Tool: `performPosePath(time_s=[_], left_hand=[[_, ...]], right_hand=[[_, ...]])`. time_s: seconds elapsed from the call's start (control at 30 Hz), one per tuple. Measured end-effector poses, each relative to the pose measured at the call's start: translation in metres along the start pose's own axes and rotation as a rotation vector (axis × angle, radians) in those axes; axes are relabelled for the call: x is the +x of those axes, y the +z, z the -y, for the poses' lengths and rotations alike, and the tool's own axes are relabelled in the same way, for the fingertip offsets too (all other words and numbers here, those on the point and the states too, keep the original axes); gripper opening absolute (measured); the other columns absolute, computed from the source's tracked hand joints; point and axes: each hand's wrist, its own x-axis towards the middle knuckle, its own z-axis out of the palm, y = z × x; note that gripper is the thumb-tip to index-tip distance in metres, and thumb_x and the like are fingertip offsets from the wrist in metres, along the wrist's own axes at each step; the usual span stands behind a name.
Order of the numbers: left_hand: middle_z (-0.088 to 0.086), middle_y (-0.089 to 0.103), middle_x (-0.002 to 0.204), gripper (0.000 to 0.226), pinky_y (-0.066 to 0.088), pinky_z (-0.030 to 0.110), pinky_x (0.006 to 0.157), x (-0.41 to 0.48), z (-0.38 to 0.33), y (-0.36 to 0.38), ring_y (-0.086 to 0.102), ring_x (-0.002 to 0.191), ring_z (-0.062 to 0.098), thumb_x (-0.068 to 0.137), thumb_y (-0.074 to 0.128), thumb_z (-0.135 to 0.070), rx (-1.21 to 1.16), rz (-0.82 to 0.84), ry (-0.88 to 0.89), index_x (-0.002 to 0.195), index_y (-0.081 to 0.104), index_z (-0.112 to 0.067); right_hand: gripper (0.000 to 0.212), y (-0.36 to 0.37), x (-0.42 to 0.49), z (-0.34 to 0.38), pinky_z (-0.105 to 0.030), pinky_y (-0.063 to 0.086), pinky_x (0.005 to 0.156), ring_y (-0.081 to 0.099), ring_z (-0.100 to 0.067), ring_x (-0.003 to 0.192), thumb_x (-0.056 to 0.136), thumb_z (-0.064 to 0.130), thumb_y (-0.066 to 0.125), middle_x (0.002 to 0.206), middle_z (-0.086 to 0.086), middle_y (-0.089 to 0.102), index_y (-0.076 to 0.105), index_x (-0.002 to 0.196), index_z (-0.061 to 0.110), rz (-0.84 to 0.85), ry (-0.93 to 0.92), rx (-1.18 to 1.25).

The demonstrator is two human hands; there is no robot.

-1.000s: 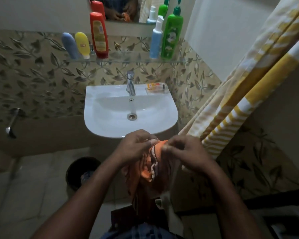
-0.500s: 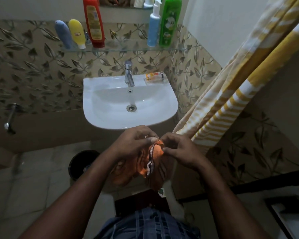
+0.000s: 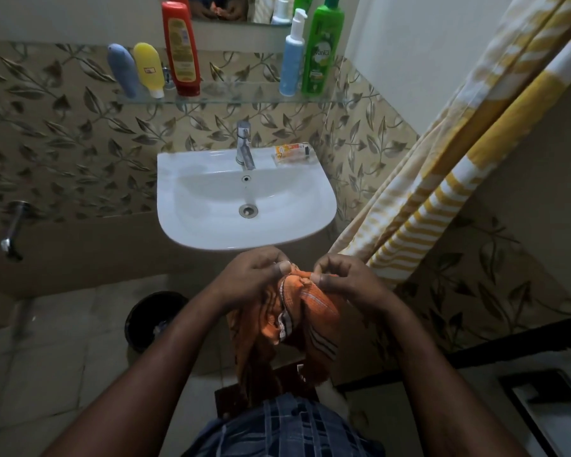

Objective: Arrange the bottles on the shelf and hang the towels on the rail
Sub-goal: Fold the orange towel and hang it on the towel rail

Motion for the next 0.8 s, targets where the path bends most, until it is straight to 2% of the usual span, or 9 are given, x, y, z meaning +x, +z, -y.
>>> performPosePath(time_s=[0.13, 0.27, 0.3, 0.4, 0.5, 0.57, 0.67, 0.73, 0.8], left_hand=[[-0.002, 0.071, 0.094, 0.045, 0.054, 0.039, 0.089, 0.001, 0.008, -0.004, 0.069, 0.091, 0.016, 0.082, 0.062, -0.057, -0.071, -0.094, -0.059, 0.092, 0.074, -0.015], [0.002, 0.071, 0.092, 0.048, 0.053, 0.037, 0.085, -0.003, 0.016, -0.004, 0.067, 0.089, 0.016, 0.083, 0.059, -0.057, -0.025, -0.099, -0.086, 0.093, 0.073, -0.012], [0.001, 0.071, 0.092, 0.049, 0.052, 0.037, 0.085, -0.003, 0.018, -0.004, 0.066, 0.089, 0.016, 0.082, 0.058, -0.058, -0.015, -0.118, -0.096, 0.093, 0.072, -0.013], [-0.001, 0.068, 0.088, 0.044, 0.049, 0.035, 0.081, -0.005, 0.023, -0.004, 0.063, 0.084, 0.014, 0.083, 0.059, -0.056, -0.037, -0.173, -0.131, 0.088, 0.071, -0.014], [-0.004, 0.067, 0.079, 0.03, 0.046, 0.034, 0.077, -0.008, 0.023, 0.003, 0.06, 0.077, 0.014, 0.086, 0.061, -0.044, -0.143, -0.199, -0.191, 0.084, 0.069, -0.016], [-0.004, 0.065, 0.072, 0.03, 0.043, 0.032, 0.072, -0.011, 0.022, 0.005, 0.057, 0.072, 0.014, 0.081, 0.067, -0.043, -0.199, -0.173, -0.235, 0.08, 0.068, -0.013], [0.009, 0.068, 0.082, 0.036, 0.045, 0.036, 0.078, -0.017, 0.024, 0.007, 0.06, 0.081, 0.022, 0.07, 0.077, -0.035, -0.23, 0.088, -0.316, 0.088, 0.073, -0.004], [0.011, 0.073, 0.088, 0.026, 0.051, 0.039, 0.086, -0.021, 0.015, 0.015, 0.064, 0.085, 0.023, 0.074, 0.075, -0.028, -0.219, 0.244, -0.341, 0.087, 0.078, -0.005], [0.0, 0.078, 0.081, 0.028, 0.059, 0.031, 0.085, -0.022, -0.003, 0.023, 0.07, 0.08, 0.009, 0.088, 0.07, -0.039, -0.214, 0.152, -0.345, 0.077, 0.083, -0.016]], right_hand=[[0.025, -0.016, -0.006, -0.004, -0.022, 0.051, 0.065, 0.063, -0.009, 0.071, 0.081, 0.015, 0.086, 0.08, 0.0, 0.068, 0.069, 0.093, 0.003, -0.001, 0.043, -0.099], [0.019, -0.028, -0.013, 0.002, -0.015, 0.05, 0.057, 0.065, -0.003, 0.063, 0.084, 0.007, 0.084, 0.074, 0.003, 0.071, 0.068, 0.093, 0.003, 0.111, 0.089, -0.033], [0.023, -0.03, -0.014, 0.004, -0.015, 0.049, 0.058, 0.065, -0.004, 0.063, 0.085, 0.016, 0.085, 0.072, 0.003, 0.07, 0.068, 0.089, 0.001, 0.145, 0.109, -0.044], [0.066, -0.033, -0.012, 0.006, -0.027, 0.045, 0.063, 0.058, -0.019, 0.072, 0.075, 0.056, 0.088, 0.076, -0.006, 0.064, 0.065, 0.083, -0.006, 0.123, 0.08, -0.154], [0.039, -0.025, -0.01, 0.011, -0.033, 0.046, 0.065, 0.059, -0.015, 0.069, 0.076, 0.052, 0.084, 0.072, -0.001, 0.068, 0.072, 0.076, 0.015, -0.082, -0.061, -0.156], [0.029, -0.022, -0.01, 0.025, -0.031, 0.047, 0.062, 0.059, -0.007, 0.063, 0.079, 0.044, 0.085, 0.066, 0.008, 0.068, 0.072, 0.073, 0.019, -0.225, -0.179, -0.3], [0.019, -0.01, -0.016, 0.06, -0.016, 0.04, 0.057, 0.057, 0.0, 0.059, 0.082, 0.035, 0.088, 0.06, 0.019, 0.061, 0.077, 0.075, 0.02, -0.346, -0.429, -0.716], [0.019, 0.003, -0.018, 0.075, -0.018, 0.041, 0.055, 0.059, -0.005, 0.059, 0.085, 0.033, 0.086, 0.062, 0.013, 0.063, 0.077, 0.077, 0.018, -0.395, -0.528, -0.665], [0.02, 0.014, -0.015, 0.081, -0.026, 0.045, 0.053, 0.058, -0.012, 0.056, 0.085, 0.032, 0.086, 0.061, 0.003, 0.065, 0.076, 0.077, 0.017, -0.474, -0.527, -0.471]])
